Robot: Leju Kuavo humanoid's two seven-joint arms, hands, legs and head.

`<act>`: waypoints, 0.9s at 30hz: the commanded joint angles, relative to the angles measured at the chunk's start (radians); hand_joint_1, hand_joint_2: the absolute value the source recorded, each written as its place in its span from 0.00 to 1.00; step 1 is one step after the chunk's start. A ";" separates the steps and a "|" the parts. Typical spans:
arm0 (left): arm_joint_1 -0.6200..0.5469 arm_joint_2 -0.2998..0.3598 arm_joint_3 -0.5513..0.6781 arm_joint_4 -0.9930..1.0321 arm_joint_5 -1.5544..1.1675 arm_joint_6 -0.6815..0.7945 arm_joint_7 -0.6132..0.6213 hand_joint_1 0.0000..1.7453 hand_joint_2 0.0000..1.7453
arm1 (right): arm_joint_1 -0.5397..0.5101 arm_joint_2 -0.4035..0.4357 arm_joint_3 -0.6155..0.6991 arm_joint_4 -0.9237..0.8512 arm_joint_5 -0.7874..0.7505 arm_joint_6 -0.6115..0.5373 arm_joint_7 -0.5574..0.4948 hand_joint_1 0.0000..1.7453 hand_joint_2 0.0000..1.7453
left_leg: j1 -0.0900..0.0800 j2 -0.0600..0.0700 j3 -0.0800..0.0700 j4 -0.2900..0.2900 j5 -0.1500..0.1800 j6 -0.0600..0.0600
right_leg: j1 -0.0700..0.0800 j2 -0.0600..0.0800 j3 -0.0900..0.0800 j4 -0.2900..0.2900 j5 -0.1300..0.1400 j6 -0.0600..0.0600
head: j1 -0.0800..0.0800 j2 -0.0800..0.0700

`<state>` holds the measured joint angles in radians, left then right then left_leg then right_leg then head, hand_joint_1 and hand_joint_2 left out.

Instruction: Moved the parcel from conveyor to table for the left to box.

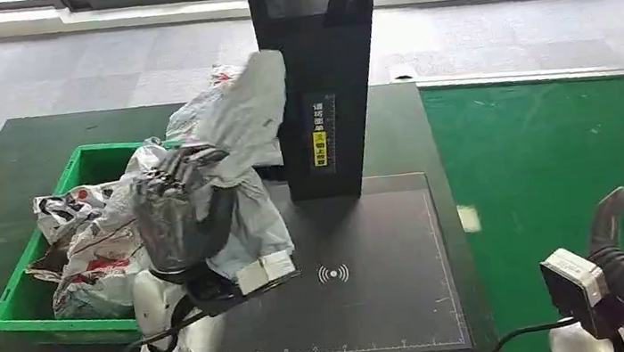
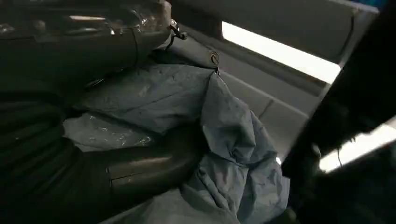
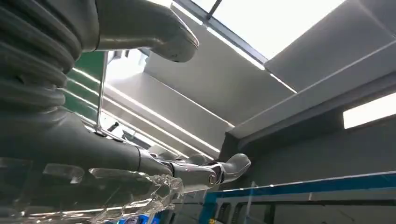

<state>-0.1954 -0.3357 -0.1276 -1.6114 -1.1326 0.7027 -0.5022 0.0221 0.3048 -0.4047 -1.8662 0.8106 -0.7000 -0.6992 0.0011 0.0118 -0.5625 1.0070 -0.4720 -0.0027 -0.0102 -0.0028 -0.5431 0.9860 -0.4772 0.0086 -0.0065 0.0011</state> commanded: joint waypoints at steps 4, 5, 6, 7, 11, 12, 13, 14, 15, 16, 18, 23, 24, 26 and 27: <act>0.020 -0.013 0.429 -0.249 0.296 -0.005 -0.196 1.00 1.00 | -0.036 0.044 -0.017 0.072 -0.007 0.002 0.001 0.00 1.00 | 0.001 0.003 0.002 -0.001 0.000 -0.001 | 0.000 0.004 0.000 -0.001 0.001 -0.001 | 0.000 0.000; 0.020 -0.013 0.463 -0.236 0.310 -0.005 -0.195 1.00 1.00 | -0.038 0.044 -0.015 0.073 -0.013 0.002 0.001 0.00 1.00 | 0.000 0.003 0.001 -0.001 0.000 -0.001 | 0.000 0.004 0.000 -0.001 0.001 -0.001 | 0.000 0.000; 0.002 -0.013 0.524 -0.211 0.309 -0.005 -0.196 1.00 1.00 | -0.040 0.044 -0.012 0.074 -0.016 0.002 0.001 0.00 1.00 | 0.000 0.003 0.002 -0.002 0.000 -0.001 | 0.000 0.004 0.000 -0.001 0.001 -0.001 | 0.001 0.000; -0.004 -0.013 0.552 -0.179 0.293 -0.005 -0.172 1.00 1.00 | -0.039 0.044 -0.008 0.073 -0.018 0.002 0.002 0.00 1.00 | 0.000 0.003 0.002 -0.002 0.000 -0.001 | 0.000 0.004 0.000 -0.001 0.001 -0.001 | 0.001 0.000; -0.064 -0.013 0.542 0.200 -0.019 -0.005 0.081 1.00 1.00 | -0.024 0.044 -0.009 0.077 -0.007 0.002 0.001 0.00 1.00 | 0.000 0.000 0.004 -0.005 0.002 -0.002 | 0.000 0.001 0.003 -0.003 0.001 -0.002 | 0.000 0.000; -0.102 -0.013 0.520 0.335 -0.214 -0.005 0.239 1.00 1.00 | -0.009 0.044 -0.002 0.064 -0.007 0.002 0.005 0.00 1.00 | -0.001 -0.005 0.004 -0.005 0.002 -0.001 | -0.001 -0.004 0.004 -0.003 0.001 -0.001 | 0.000 0.000; -0.102 -0.013 0.520 0.335 -0.214 -0.005 0.239 1.00 1.00 | -0.009 0.044 -0.002 0.064 -0.007 0.002 0.005 0.00 1.00 | -0.001 -0.009 0.004 -0.005 0.003 -0.001 | -0.001 -0.008 0.005 -0.003 0.000 -0.001 | 0.000 0.000; -0.102 -0.013 0.520 0.335 -0.214 -0.005 0.239 1.00 1.00 | -0.009 0.044 -0.002 0.064 -0.007 0.002 0.005 0.00 1.00 | -0.001 -0.010 0.004 -0.006 0.004 -0.001 | -0.001 -0.010 0.005 -0.005 0.001 -0.001 | 0.000 0.000; -0.102 -0.013 0.520 0.335 -0.214 -0.005 0.239 1.00 1.00 | -0.009 0.044 -0.002 0.064 -0.007 0.002 0.005 0.00 1.00 | -0.001 -0.008 0.004 -0.004 0.003 -0.001 | -0.001 -0.008 0.002 -0.003 0.001 -0.001 | 0.000 0.000; -0.102 -0.013 0.520 0.335 -0.214 -0.005 0.239 1.00 1.00 | -0.009 0.044 -0.002 0.064 -0.007 0.002 0.005 0.00 1.00 | -0.001 -0.008 0.002 -0.002 0.002 0.000 | -0.001 -0.008 0.002 -0.002 0.000 -0.001 | 0.001 0.000; -0.133 -0.013 0.521 0.434 -0.260 -0.005 0.300 1.00 1.00 | 0.001 0.044 0.009 0.058 -0.009 0.002 0.001 0.00 1.00 | 0.000 -0.005 0.001 -0.002 0.001 -0.001 | 0.000 -0.005 0.002 -0.002 0.001 -0.001 | 0.001 0.000; -0.204 0.039 0.561 0.694 -0.336 -0.005 0.424 1.00 1.00 | 0.043 0.044 0.048 0.035 -0.007 0.002 0.001 0.00 1.00 | -0.002 -0.006 0.003 -0.003 0.002 -0.002 | -0.001 -0.005 0.003 -0.002 0.001 -0.001 | 0.001 0.000; -0.207 0.040 0.572 0.702 -0.347 -0.005 0.422 1.00 1.00 | 0.045 0.044 0.052 0.041 0.000 0.002 0.001 0.00 1.00 | -0.001 -0.007 0.004 -0.004 0.002 -0.002 | -0.001 -0.006 0.004 -0.003 0.001 -0.002 | 0.001 0.000; -0.206 0.041 0.581 0.712 -0.349 -0.005 0.424 1.00 1.00 | 0.041 0.044 0.062 0.047 0.009 0.002 0.001 0.00 1.00 | -0.001 -0.005 0.003 -0.003 0.002 -0.002 | -0.001 -0.005 0.002 -0.003 0.001 -0.002 | 0.000 0.000; -0.205 0.039 0.586 0.710 -0.348 -0.005 0.422 1.00 1.00 | 0.038 0.044 0.065 0.045 0.010 0.002 0.001 0.00 1.00 | -0.001 -0.005 0.004 -0.004 0.002 -0.002 | 0.000 -0.004 0.003 -0.003 0.001 -0.002 | 0.001 0.000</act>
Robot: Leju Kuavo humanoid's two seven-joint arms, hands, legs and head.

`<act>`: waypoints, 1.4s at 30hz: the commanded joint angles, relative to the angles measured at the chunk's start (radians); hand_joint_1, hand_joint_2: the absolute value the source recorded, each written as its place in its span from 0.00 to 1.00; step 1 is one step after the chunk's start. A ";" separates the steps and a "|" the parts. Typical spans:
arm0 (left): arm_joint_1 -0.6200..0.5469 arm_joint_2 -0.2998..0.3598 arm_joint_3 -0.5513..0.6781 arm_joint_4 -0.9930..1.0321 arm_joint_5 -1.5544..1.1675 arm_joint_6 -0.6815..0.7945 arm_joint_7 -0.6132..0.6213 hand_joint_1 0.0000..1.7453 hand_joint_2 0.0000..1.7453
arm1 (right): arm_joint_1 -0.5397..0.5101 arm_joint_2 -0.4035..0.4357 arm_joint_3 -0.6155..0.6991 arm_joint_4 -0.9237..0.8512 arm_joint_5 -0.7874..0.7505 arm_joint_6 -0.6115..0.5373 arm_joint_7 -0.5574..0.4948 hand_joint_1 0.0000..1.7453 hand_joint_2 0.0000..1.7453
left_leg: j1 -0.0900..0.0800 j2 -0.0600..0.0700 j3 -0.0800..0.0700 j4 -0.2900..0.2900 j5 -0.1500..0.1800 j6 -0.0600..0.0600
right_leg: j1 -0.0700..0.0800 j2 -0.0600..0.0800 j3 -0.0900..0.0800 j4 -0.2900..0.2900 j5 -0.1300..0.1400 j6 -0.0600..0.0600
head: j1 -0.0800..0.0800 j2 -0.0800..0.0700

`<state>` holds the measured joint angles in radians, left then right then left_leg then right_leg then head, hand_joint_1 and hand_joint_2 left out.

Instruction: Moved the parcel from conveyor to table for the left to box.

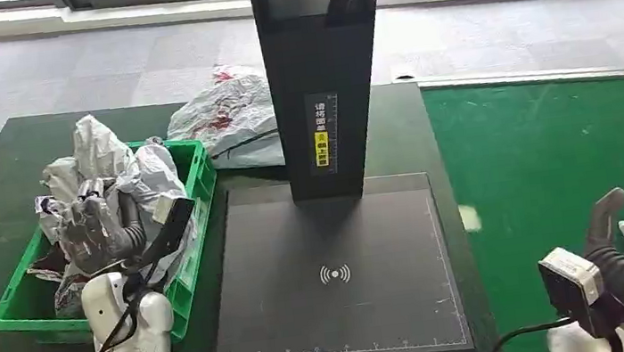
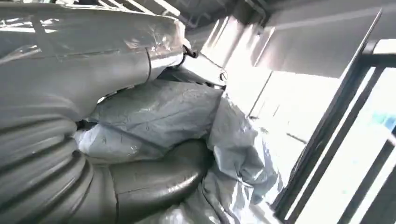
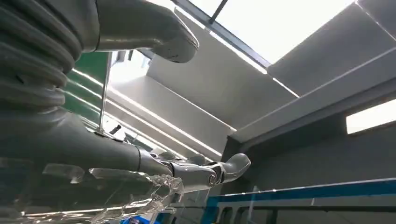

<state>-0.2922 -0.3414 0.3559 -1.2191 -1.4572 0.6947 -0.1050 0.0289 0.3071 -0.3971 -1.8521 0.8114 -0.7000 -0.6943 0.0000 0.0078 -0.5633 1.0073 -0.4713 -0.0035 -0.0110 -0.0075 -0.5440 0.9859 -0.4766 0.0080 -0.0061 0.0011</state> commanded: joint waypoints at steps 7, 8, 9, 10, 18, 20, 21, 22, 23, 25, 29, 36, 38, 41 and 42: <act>-0.111 0.041 0.128 0.316 -0.044 0.003 0.052 1.00 1.00 | 0.041 0.042 0.070 0.021 0.013 0.002 -0.004 0.00 1.00 | 0.000 -0.005 0.004 -0.004 0.002 -0.001 | 0.000 -0.004 0.004 -0.002 0.000 -0.001 | 0.000 0.000; -0.111 0.041 0.133 0.310 -0.050 0.003 0.060 1.00 1.00 | 0.041 0.042 0.069 0.022 0.014 0.002 -0.004 0.00 1.00 | 0.000 -0.005 0.004 -0.003 0.002 -0.001 | 0.000 -0.005 0.005 -0.001 -0.001 -0.001 | 0.000 0.000; -0.111 0.044 0.142 0.306 -0.076 0.003 0.091 1.00 1.00 | 0.041 0.042 0.065 0.025 0.013 0.002 -0.004 0.00 1.00 | 0.001 -0.005 0.004 -0.002 0.001 -0.001 | 0.000 -0.006 0.006 -0.001 -0.002 -0.001 | 0.000 0.000; -0.114 0.048 0.146 0.316 -0.086 0.003 0.108 1.00 1.00 | 0.041 0.042 0.064 0.025 0.013 0.002 -0.004 0.00 1.00 | 0.001 -0.005 0.004 -0.003 0.003 -0.002 | 0.001 -0.004 0.005 -0.002 0.000 -0.001 | 0.000 0.000; -0.087 0.031 0.195 0.172 -0.043 0.003 0.108 0.00 1.00 | 0.032 0.042 0.051 0.035 0.012 0.002 -0.004 0.00 1.00 | 0.001 -0.005 0.005 -0.001 0.004 -0.002 | 0.001 -0.005 0.006 0.000 -0.001 0.000 | 0.000 0.000; -0.082 0.008 0.248 0.115 0.003 0.003 0.037 0.00 1.00 | 0.028 0.042 0.042 0.040 0.014 0.002 -0.004 0.00 1.00 | 0.002 -0.004 0.004 -0.001 0.005 -0.002 | 0.001 -0.004 0.006 0.001 0.000 -0.001 | 0.000 0.000; -0.090 -0.008 0.295 0.083 0.026 0.003 -0.029 0.00 1.00 | 0.025 0.042 0.033 0.048 0.021 0.002 -0.004 0.00 1.00 | 0.002 -0.003 0.004 -0.003 0.005 -0.002 | 0.001 -0.002 0.005 0.000 0.001 -0.001 | 0.000 0.000; -0.092 -0.008 0.303 0.064 0.062 0.003 -0.066 0.00 1.00 | 0.024 0.042 0.031 0.053 0.023 0.002 -0.004 0.00 1.00 | 0.002 -0.003 0.003 -0.002 0.005 -0.002 | 0.002 -0.002 0.005 0.000 0.000 -0.001 | 0.000 0.000; -0.087 -0.008 0.304 0.052 0.077 0.003 -0.080 0.00 1.00 | 0.023 0.042 0.029 0.053 0.024 0.002 -0.004 0.00 1.00 | 0.002 -0.003 0.004 -0.001 0.005 -0.003 | 0.002 -0.002 0.004 0.001 0.001 -0.002 | 0.000 0.000; -0.086 -0.008 0.301 0.026 0.092 0.003 -0.092 0.00 0.00 | 0.024 0.042 0.031 0.052 0.023 0.002 -0.004 0.00 1.00 | 0.002 -0.002 0.003 -0.002 0.005 -0.003 | 0.002 -0.001 0.003 0.001 0.001 -0.002 | 0.000 0.000; -0.036 -0.008 0.299 -0.116 0.243 0.003 -0.219 0.00 0.00 | 0.000 0.042 0.022 0.087 0.036 0.002 -0.004 0.00 1.00 | 0.002 0.000 0.003 -0.002 0.004 -0.003 | 0.002 0.000 0.003 0.000 0.001 -0.002 | 0.000 0.000; 0.090 -0.008 0.227 -0.424 0.814 0.003 -0.593 0.00 0.00 | -0.038 0.042 -0.067 0.118 0.057 0.002 -0.004 0.00 1.00 | 0.002 0.001 0.000 -0.002 0.002 -0.004 | 0.002 0.002 -0.001 0.001 0.000 -0.003 | 0.000 0.000; 0.120 -0.008 0.169 -0.489 0.876 0.003 -0.593 0.00 0.00 | -0.046 0.042 -0.110 0.140 0.072 0.002 -0.004 0.00 1.00 | 0.003 -0.001 -0.001 -0.001 0.003 -0.004 | 0.002 0.000 -0.001 0.001 0.000 -0.003 | 0.000 0.000; 0.170 -0.008 0.084 -0.564 0.955 0.003 -0.593 0.00 0.00 | -0.075 0.042 -0.183 0.219 0.119 0.002 0.023 0.00 1.00 | 0.003 -0.003 0.000 -0.002 0.002 -0.005 | 0.003 -0.002 0.000 0.000 -0.001 -0.003 | 0.000 0.000; 0.188 -0.008 0.063 -0.596 0.982 0.003 -0.593 0.00 0.00 | -0.091 0.042 -0.219 0.254 0.171 0.002 0.051 0.00 1.00 | 0.003 -0.004 -0.001 -0.001 0.003 -0.004 | 0.003 -0.003 0.000 0.000 -0.001 -0.003 | 0.000 0.000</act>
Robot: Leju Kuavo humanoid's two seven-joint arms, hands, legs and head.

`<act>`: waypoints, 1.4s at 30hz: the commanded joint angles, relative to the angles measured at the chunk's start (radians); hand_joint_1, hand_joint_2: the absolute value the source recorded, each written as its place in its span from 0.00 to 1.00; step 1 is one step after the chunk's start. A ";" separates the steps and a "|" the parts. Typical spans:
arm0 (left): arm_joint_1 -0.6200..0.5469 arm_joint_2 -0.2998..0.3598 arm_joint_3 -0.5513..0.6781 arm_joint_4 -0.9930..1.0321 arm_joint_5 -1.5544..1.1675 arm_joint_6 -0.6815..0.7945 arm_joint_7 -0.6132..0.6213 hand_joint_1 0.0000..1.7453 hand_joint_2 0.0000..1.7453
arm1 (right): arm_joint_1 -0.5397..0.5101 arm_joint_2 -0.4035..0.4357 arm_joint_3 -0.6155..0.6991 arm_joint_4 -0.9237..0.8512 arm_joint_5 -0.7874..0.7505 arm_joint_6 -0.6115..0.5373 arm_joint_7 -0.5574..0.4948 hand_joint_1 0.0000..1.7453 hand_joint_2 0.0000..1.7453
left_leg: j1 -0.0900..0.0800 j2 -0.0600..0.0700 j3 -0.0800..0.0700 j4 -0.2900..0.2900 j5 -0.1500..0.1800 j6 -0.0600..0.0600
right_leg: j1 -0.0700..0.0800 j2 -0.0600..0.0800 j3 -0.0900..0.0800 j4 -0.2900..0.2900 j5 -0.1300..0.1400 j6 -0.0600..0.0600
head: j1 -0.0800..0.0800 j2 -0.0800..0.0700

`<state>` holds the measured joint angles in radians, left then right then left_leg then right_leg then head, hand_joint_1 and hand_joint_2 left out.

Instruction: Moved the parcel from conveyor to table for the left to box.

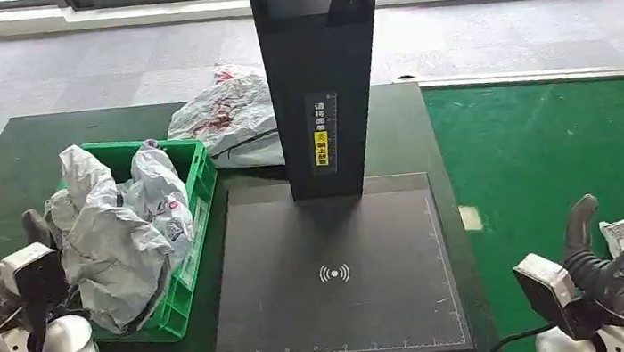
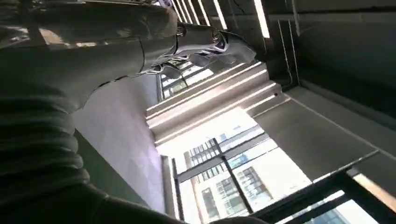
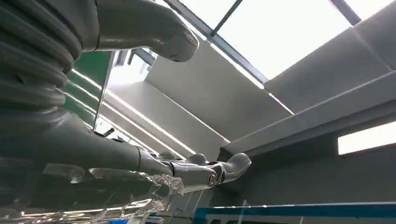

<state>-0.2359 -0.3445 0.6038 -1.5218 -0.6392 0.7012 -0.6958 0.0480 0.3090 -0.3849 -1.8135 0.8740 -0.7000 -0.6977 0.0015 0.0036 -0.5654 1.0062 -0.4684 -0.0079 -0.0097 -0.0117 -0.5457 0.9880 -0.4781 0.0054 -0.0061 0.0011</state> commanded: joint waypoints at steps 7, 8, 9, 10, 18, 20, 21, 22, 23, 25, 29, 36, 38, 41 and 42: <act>0.166 -0.005 -0.219 -0.338 0.199 -0.003 -0.002 0.00 0.00 | -0.150 0.040 -0.287 0.315 0.236 0.002 0.127 0.00 1.00 | 0.001 0.003 0.001 -0.002 -0.001 0.001 | 0.001 0.003 0.002 -0.002 0.001 0.000 | 0.000 0.000; 0.166 -0.005 -0.219 -0.338 0.199 -0.003 -0.002 0.00 0.00 | -0.150 0.040 -0.287 0.315 0.236 0.002 0.127 0.00 1.00 | 0.000 0.002 0.001 -0.001 -0.001 0.001 | 0.000 0.002 0.001 -0.002 0.001 0.000 | 0.000 0.000; 0.166 -0.005 -0.219 -0.338 0.199 -0.003 -0.002 0.00 0.00 | -0.150 0.040 -0.287 0.315 0.236 0.002 0.127 0.00 1.00 | 0.000 0.000 0.001 -0.001 -0.001 0.001 | 0.000 0.001 0.002 -0.002 0.001 0.000 | 0.000 0.000; 0.166 -0.005 -0.219 -0.338 0.199 -0.003 -0.002 0.00 0.00 | -0.150 0.040 -0.287 0.315 0.236 0.002 0.127 0.00 1.00 | 0.000 0.001 0.002 -0.002 -0.001 0.000 | 0.000 0.003 0.002 -0.003 0.001 0.000 | 0.000 0.000; 0.185 -0.005 -0.247 -0.329 0.176 -0.003 -0.002 0.00 0.00 | -0.221 0.040 -0.407 0.420 0.509 0.002 0.320 0.00 0.00 | 0.001 0.002 0.003 -0.002 -0.001 0.001 | 0.001 0.003 0.003 -0.003 0.001 0.000 | 0.000 0.000; 0.236 -0.005 -0.443 -0.320 0.281 -0.003 -0.002 0.00 1.00 | -0.202 0.037 -0.440 0.437 0.687 0.002 0.494 0.00 1.00 | 0.001 0.001 0.005 -0.005 0.000 0.001 | 0.001 0.002 0.005 -0.005 0.002 0.000 | 0.000 0.000; 0.257 0.034 -0.630 -0.315 0.412 -0.031 -0.002 0.00 1.00 | -0.125 -0.053 -0.369 0.494 0.697 0.002 0.681 0.00 1.00 | 0.000 -0.002 0.002 -0.002 0.000 0.001 | 0.000 -0.001 0.003 -0.003 0.000 0.000 | 0.000 0.000; 0.260 0.051 -0.653 -0.311 0.476 -0.085 -0.002 0.00 1.00 | -0.048 -0.189 -0.203 0.592 0.697 0.002 0.925 0.00 1.00 | 0.001 -0.010 0.002 -0.003 0.001 0.002 | 0.001 -0.009 0.006 -0.005 0.000 0.001 | 0.000 0.000; 0.261 0.051 -0.658 -0.309 0.487 -0.101 -0.002 0.00 1.00 | -0.040 -0.218 -0.155 0.627 0.697 0.002 0.992 0.00 1.00 | 0.002 -0.011 0.002 -0.003 0.001 0.002 | 0.002 -0.010 0.007 -0.006 0.000 0.001 | 0.000 0.000; 0.266 0.047 -0.653 -0.299 0.520 -0.172 -0.002 0.00 1.00 | -0.038 -0.282 -0.093 0.754 0.697 0.002 1.141 0.00 1.00 | 0.003 -0.010 0.005 -0.005 0.001 0.002 | 0.002 -0.009 0.008 -0.011 0.000 0.001 | 0.000 0.000; 0.266 0.047 -0.653 -0.299 0.520 -0.172 -0.002 0.00 1.00 | -0.038 -0.282 -0.093 0.754 0.697 0.002 1.141 0.00 1.00 | 0.000 -0.007 0.006 -0.004 -0.003 0.005 | 0.000 -0.005 0.011 -0.009 -0.002 0.005 | 0.001 0.000; 0.270 0.032 -0.596 -0.281 0.515 -0.216 -0.002 0.00 1.00 | -0.150 -0.305 -0.108 0.982 0.697 0.056 1.160 0.00 1.00 | -0.001 0.004 0.007 -0.004 -0.005 0.004 | -0.001 0.004 0.007 -0.007 -0.001 0.003 | 0.000 0.000; 0.266 0.029 -0.586 -0.263 0.499 -0.211 -0.002 0.00 1.00 | -0.171 -0.323 -0.102 1.043 0.697 0.057 1.189 0.00 1.00 | -0.001 0.005 0.006 -0.002 -0.006 0.005 | 0.000 0.004 0.006 -0.006 -0.001 0.003 | 0.000 0.000; 0.252 0.023 -0.559 -0.222 0.522 -0.239 -0.002 0.00 1.00 | -0.194 -0.324 -0.131 1.092 0.697 0.054 1.179 0.00 1.00 | -0.001 0.003 0.005 -0.002 -0.005 0.005 | -0.001 0.002 0.006 -0.005 -0.001 0.004 | 0.000 0.000; 0.249 0.024 -0.555 -0.208 0.525 -0.241 -0.002 0.00 1.00 | -0.205 -0.321 -0.140 1.103 0.697 0.061 1.181 0.00 1.00 | -0.001 0.002 0.007 -0.003 -0.005 0.004 | -0.001 0.002 0.007 -0.006 -0.001 0.004 | 0.000 0.000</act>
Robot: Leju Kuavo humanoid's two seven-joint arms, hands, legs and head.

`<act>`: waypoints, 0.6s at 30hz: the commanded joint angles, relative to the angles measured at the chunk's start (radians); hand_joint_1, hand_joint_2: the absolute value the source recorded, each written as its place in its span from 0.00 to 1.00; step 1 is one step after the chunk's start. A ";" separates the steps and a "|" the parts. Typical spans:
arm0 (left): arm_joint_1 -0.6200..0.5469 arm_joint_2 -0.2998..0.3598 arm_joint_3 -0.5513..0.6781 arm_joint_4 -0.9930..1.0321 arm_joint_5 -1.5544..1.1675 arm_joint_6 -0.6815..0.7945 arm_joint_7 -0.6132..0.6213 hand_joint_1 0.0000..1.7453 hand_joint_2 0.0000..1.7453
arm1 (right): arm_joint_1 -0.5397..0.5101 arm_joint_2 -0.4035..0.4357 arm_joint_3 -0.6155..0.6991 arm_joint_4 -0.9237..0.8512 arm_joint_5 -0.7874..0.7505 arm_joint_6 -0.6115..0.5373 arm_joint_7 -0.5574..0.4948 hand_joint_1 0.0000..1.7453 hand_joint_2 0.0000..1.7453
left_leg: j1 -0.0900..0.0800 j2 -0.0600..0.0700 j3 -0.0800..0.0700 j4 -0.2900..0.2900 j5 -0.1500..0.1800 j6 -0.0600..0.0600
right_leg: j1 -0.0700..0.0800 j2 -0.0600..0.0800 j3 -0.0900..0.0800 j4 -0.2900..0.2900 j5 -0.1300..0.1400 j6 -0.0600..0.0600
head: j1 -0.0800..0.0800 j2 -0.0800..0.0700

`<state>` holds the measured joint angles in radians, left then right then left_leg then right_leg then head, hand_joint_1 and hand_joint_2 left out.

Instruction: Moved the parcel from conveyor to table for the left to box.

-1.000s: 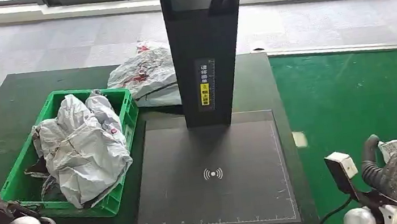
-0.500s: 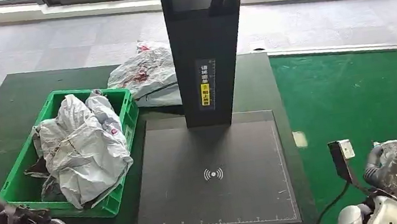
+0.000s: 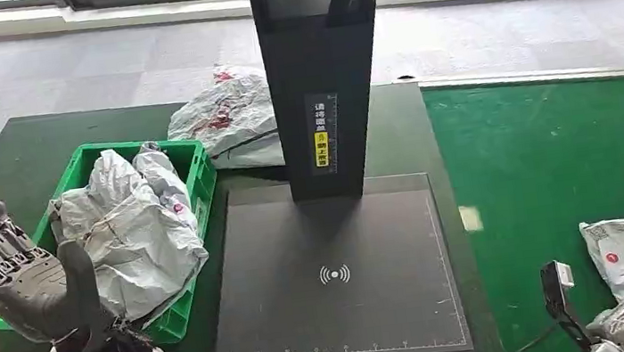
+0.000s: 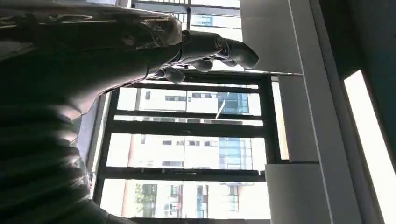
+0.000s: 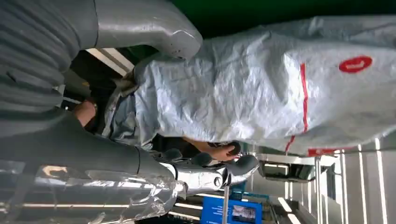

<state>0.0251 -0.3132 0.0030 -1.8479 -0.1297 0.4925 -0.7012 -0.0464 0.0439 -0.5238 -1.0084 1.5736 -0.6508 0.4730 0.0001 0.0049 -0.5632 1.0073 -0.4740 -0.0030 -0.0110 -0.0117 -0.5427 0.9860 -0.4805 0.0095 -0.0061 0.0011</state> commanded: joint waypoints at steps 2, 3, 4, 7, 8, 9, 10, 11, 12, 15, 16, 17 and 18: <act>-0.021 -0.007 0.054 0.138 0.012 -0.040 0.003 0.00 1.00 | -0.128 -0.057 -0.021 0.329 -0.003 0.011 0.008 0.00 1.00 | 0.000 0.002 0.005 -0.004 0.001 0.000 | 0.000 0.003 0.004 -0.004 0.001 0.000 | 0.000 0.000; -0.023 -0.008 0.055 0.140 0.012 -0.042 0.003 0.00 1.00 | -0.130 -0.058 -0.024 0.333 -0.003 0.013 0.011 0.00 1.00 | 0.000 0.002 0.005 -0.004 0.001 0.000 | 0.000 0.003 0.004 -0.004 0.002 0.000 | 0.000 0.000; -0.025 -0.010 0.057 0.136 0.013 -0.044 0.003 0.00 1.00 | -0.138 -0.059 -0.035 0.351 -0.003 0.010 0.013 0.00 1.00 | 0.000 0.002 0.005 -0.004 0.001 0.000 | 0.000 0.003 0.004 -0.004 0.002 0.000 | 0.000 0.000; -0.022 -0.016 0.067 0.132 0.014 -0.040 0.003 0.00 1.00 | -0.144 -0.063 -0.071 0.373 -0.003 0.009 0.023 0.00 0.00 | 0.000 0.000 0.002 -0.002 0.000 0.000 | 0.000 0.001 0.002 -0.002 0.000 0.000 | 0.000 0.000; -0.021 -0.018 0.070 0.130 0.015 -0.041 0.003 0.00 1.00 | -0.144 -0.065 -0.080 0.378 -0.003 0.007 0.019 0.00 0.00 | 0.000 0.000 0.003 -0.002 0.000 0.000 | 0.000 0.002 0.002 -0.002 0.000 0.000 | 0.000 0.000; -0.019 -0.020 0.074 0.127 0.016 -0.043 0.003 0.00 1.00 | -0.146 -0.069 -0.085 0.384 -0.003 0.006 0.013 0.00 0.00 | 0.000 0.000 0.003 -0.002 0.000 0.000 | 0.000 0.002 0.002 -0.002 0.000 0.000 | 0.000 0.000; -0.017 -0.021 0.077 0.124 0.017 -0.046 0.003 0.00 1.00 | -0.149 -0.071 -0.086 0.390 -0.003 0.005 0.011 0.00 0.00 | 0.000 0.000 0.004 -0.003 0.000 -0.001 | 0.000 0.002 0.003 -0.003 0.000 0.000 | 0.000 0.000; -0.016 -0.022 0.080 0.123 0.018 -0.047 0.003 0.00 1.00 | -0.153 -0.074 -0.092 0.396 -0.003 0.007 0.011 0.00 0.00 | 0.000 0.000 0.003 -0.002 0.000 0.000 | 0.000 0.002 0.003 -0.002 0.000 0.000 | 0.000 0.000; -0.016 -0.022 0.081 0.122 0.019 -0.050 0.003 0.00 1.00 | -0.154 -0.076 -0.093 0.399 -0.003 0.006 0.013 0.00 0.00 | 0.000 0.001 0.004 -0.003 0.000 -0.001 | 0.000 0.003 0.004 -0.003 0.001 0.000 | 0.000 0.000; -0.018 -0.022 0.083 0.127 0.019 -0.054 0.003 0.00 1.00 | -0.158 -0.079 -0.102 0.406 -0.003 0.011 0.016 0.00 0.00 | 0.000 0.000 0.003 -0.002 0.001 0.000 | 0.000 0.002 0.003 -0.003 0.001 0.000 | 0.000 0.000; -0.018 -0.022 0.083 0.127 0.019 -0.054 0.003 0.00 1.00 | -0.158 -0.079 -0.102 0.406 -0.003 0.011 0.016 0.00 0.00 | 0.000 0.001 0.003 -0.002 0.000 0.000 | 0.000 0.002 0.002 -0.002 0.001 0.000 | 0.000 0.000; -0.018 -0.022 0.083 0.127 0.019 -0.054 0.003 0.00 1.00 | -0.158 -0.079 -0.102 0.406 -0.003 0.011 0.016 0.00 0.00 | 0.000 0.001 0.002 -0.001 0.000 0.000 | 0.000 0.002 0.002 -0.002 0.001 0.000 | 0.000 0.000; -0.018 -0.022 0.083 0.127 0.019 -0.054 0.003 0.00 1.00 | -0.158 -0.079 -0.102 0.406 -0.003 0.011 0.016 0.00 0.00 | 0.000 0.001 0.002 -0.002 0.001 0.000 | 0.000 0.002 0.002 -0.002 0.001 0.000 | 0.000 0.000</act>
<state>0.0239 -0.3162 0.0351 -1.7716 -0.1183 0.4452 -0.7008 -0.1630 -0.0233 -0.5635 -0.7156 1.5740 -0.6489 0.4883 -0.0002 0.0057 -0.5628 1.0074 -0.4739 -0.0028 -0.0114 -0.0105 -0.5421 0.9858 -0.4802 0.0097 -0.0061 0.0011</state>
